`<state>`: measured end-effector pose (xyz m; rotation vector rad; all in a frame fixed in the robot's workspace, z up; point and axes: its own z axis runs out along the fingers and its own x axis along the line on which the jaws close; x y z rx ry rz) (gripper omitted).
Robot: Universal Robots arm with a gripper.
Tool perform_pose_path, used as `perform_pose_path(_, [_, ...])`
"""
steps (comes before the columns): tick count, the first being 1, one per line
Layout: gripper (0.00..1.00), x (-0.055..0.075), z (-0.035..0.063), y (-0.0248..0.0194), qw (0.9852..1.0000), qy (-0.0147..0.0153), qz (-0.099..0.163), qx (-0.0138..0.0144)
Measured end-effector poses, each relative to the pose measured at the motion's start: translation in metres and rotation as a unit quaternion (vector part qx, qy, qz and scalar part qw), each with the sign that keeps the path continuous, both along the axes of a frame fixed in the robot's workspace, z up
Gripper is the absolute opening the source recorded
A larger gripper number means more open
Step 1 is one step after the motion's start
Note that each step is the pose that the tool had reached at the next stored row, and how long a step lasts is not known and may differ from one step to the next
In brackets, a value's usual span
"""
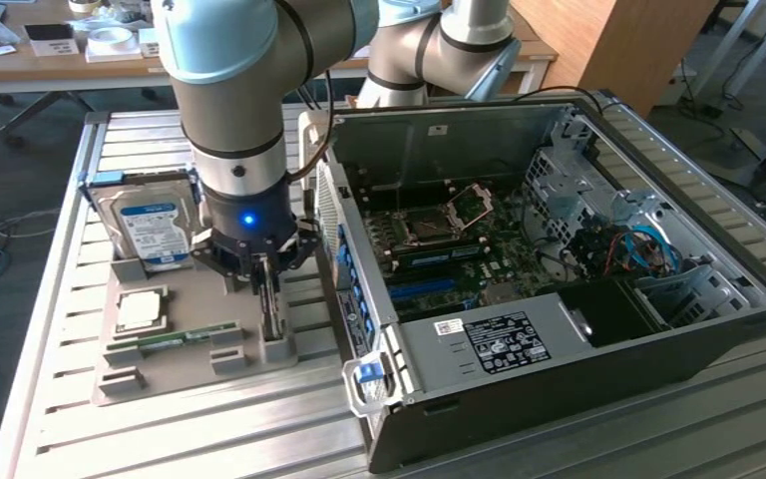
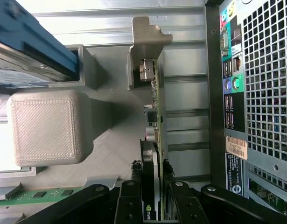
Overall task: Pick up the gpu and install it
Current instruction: 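Pick up the gpu and move the gpu toward the slot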
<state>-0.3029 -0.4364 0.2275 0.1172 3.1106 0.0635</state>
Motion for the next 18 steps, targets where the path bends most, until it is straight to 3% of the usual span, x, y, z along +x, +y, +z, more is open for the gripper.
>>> perform_pose_path(12, [0.28,0.0,0.0004,0.0,1.0,-0.0001,0.0,0.0001])
perform_pose_path(18, [0.28,0.0,0.0095,0.0,1.0,0.0,0.0,0.0])
